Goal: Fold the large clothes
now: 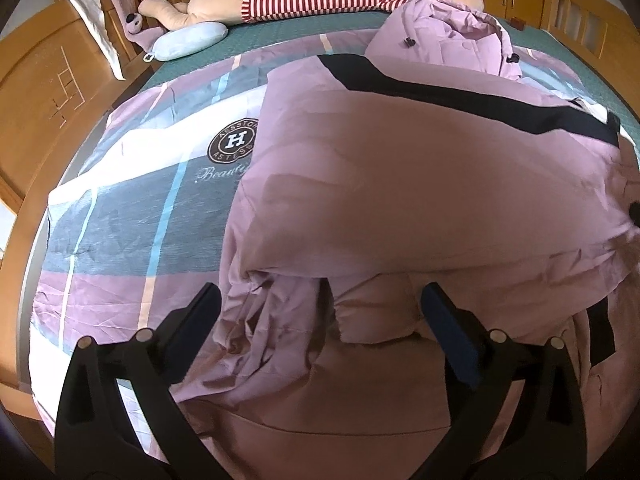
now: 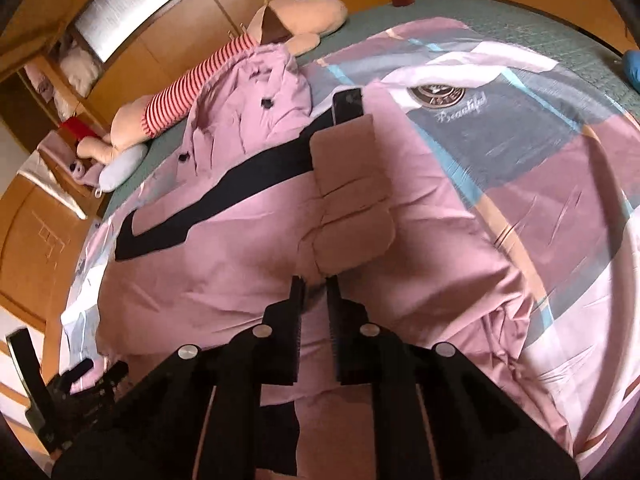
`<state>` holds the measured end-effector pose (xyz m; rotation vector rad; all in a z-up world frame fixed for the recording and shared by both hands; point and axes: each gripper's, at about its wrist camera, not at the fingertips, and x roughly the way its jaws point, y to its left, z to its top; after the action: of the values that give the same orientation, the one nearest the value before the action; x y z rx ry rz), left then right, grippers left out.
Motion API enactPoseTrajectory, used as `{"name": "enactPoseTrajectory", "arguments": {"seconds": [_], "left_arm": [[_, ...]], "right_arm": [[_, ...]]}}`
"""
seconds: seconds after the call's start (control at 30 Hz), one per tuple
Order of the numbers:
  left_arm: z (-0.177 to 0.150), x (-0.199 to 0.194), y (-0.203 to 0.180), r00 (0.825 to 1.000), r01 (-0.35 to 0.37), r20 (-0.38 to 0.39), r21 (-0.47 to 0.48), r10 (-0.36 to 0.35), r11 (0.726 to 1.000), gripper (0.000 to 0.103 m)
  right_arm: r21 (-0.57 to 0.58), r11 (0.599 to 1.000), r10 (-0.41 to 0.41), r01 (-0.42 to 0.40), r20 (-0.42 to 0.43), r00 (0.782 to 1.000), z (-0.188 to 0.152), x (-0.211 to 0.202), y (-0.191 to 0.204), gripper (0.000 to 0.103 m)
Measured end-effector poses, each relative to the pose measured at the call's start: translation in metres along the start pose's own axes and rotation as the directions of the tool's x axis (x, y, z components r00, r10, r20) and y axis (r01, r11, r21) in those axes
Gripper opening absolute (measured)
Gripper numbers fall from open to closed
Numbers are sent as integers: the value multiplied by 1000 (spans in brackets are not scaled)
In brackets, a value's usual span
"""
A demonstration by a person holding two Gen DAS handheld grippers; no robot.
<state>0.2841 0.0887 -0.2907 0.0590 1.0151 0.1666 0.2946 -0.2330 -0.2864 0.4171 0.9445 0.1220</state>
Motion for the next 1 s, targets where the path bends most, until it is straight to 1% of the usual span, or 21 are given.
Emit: {"name": "enactPoseTrajectory", "arguments": {"seconds": [0.03, 0.07, 0.13, 0.17, 0.2, 0.27, 0.3, 0.33, 0.37, 0.4, 0.43, 0.47, 0.57, 0.67, 0.77, 0.8, 0.83, 0.9, 0.93, 0.97, 1.0], "left_arm": [[0, 1, 1, 1000, 4, -5, -5, -4, 1000, 101], [0, 1, 1, 1000, 6, -8, -9, -6, 1000, 101], [1, 2, 0, 1000, 5, -11, -10, -5, 1000, 101], [1, 1, -1, 1000, 0, -9, -5, 0, 1000, 101], [1, 1, -2, 1000, -3, -7, 1, 3, 1000, 101], [0, 0, -5, 1000, -10, -2, 12, 10, 1000, 101], [-1, 0, -5, 1000, -14, -1, 18, 14, 1000, 101], [-1, 0, -6, 1000, -14, -2, 19, 14, 1000, 101], [-1, 1, -5, 1000, -13, -5, 17, 13, 1000, 101], [-1, 1, -4, 1000, -7, -11, 10, 7, 1000, 101], [-1, 2, -2, 1000, 0, -16, 3, 0, 1000, 101], [0, 1, -1, 1000, 5, -19, -5, -5, 1000, 101], [3, -6, 8, 1000, -13, 0, -18, 13, 1000, 101], [8, -20, 16, 999, -20, 38, -32, 21, 999, 101], [13, -32, 27, 997, -2, 81, -67, 7, 998, 101], [15, -31, 30, 997, 7, 82, -78, -1, 997, 101], [16, -28, 30, 997, 15, 72, -83, -9, 996, 101], [15, -17, 27, 999, 20, 39, -83, -17, 996, 101], [14, -12, 25, 1000, 19, 24, -77, -17, 997, 101], [13, -6, 22, 1000, 15, 12, -68, -15, 998, 101], [12, -1, 18, 1000, 7, 2, -52, -7, 999, 101]], "right_arm": [[9, 1000, 19, -19, -23, 1000, -3, 3, -1, 25], [36, 996, 86, -83, -63, 994, -5, 8, -2, 44], [91, 978, 195, -186, -101, 976, -7, 15, -2, 66], [108, 969, 234, -222, -110, 966, -8, 17, -1, 67], [114, 965, 251, -238, -120, 960, -9, 22, 1, 67], [121, 966, 242, -228, -119, 963, -10, 28, 3, 67], [136, 966, 233, -219, -101, 967, -11, 32, 1, 67], [152, 963, 237, -224, -79, 968, -11, 33, -2, 57], [167, 958, 246, -232, -66, 967, -11, 35, -4, 37], [172, 956, 254, -239, -69, 965, -11, 36, -6, 30], [177, 954, 257, -241, -70, 964, -10, 36, -7, 15], [182, 953, 259, -243, -73, 963, -9, 35, -8, 8], [186, 950, 274, -251, -105, 956, -7, 23, -4, 4], [113, 963, 260, -243, -171, 950, -18, 0, 8, 3], [-8, 979, 198, -206, -241, 950, -36, -3, 20, 3], [-32, 984, 160, -174, -252, 954, -40, 3, 20, 3], [-44, 986, 142, -158, -253, 957, -41, 7, 19, 3], [-57, 989, 121, -140, -257, 959, -35, 11, 17, 10], [-51, 991, 107, -124, -256, 961, -32, 10, 14, 23], [-43, 995, 76, -90, -255, 964, -30, 7, 11, 48], [-35, 999, 24, -33, -242, 970, -27, 3, 5, 63]]}}
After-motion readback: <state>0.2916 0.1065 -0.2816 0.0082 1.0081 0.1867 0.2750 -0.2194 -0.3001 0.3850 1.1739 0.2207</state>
